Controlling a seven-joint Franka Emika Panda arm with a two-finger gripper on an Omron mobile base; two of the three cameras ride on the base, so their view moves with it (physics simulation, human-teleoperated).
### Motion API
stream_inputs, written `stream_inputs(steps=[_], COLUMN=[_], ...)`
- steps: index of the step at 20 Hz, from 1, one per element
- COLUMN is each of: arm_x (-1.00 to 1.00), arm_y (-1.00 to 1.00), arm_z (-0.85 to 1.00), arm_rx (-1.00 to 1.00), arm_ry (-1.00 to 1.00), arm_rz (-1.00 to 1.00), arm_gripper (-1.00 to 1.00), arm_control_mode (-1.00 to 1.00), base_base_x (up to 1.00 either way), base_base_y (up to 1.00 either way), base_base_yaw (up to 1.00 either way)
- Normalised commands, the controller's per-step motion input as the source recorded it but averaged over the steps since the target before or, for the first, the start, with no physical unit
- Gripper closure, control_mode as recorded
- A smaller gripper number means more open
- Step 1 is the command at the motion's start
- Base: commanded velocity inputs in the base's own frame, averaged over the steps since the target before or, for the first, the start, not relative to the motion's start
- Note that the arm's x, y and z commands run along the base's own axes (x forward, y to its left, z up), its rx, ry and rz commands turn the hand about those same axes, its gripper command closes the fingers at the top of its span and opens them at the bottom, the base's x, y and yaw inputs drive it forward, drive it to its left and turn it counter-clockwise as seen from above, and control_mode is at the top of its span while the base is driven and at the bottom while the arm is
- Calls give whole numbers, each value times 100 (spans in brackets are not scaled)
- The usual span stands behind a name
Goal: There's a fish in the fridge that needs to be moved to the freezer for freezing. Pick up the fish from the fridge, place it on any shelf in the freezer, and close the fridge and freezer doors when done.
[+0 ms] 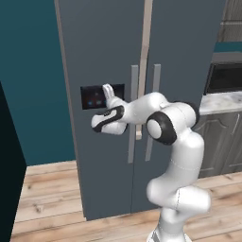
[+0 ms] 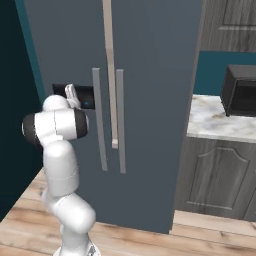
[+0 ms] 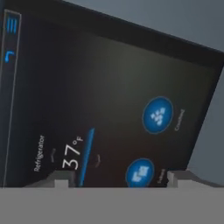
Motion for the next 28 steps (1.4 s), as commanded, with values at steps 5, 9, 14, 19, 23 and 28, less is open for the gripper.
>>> stream_inputs(steps=[5,9,14,19,23,28], arm_x=[-5,-1,12,-12,-64,-98], arm_y=[0,0,0,-23,-33,-65], arm_z=[62,77,69,59,70,96], arm_rx=[6,7,5,5,0,0], arm_ry=[-6,-1,0,0,0,-1], arm_rz=[-3,-5,-6,-5,-11,-13], arm_gripper=[-100,-100,-100,-100,-100,-100], arm_control_mode=[-100,-100,-100,-100,-100,-100], base_base_x=[0,0,0,0,0,0], base_base_y=[0,0,0,0,0,0], base_base_yaw=[0,0,0,0,0,0])
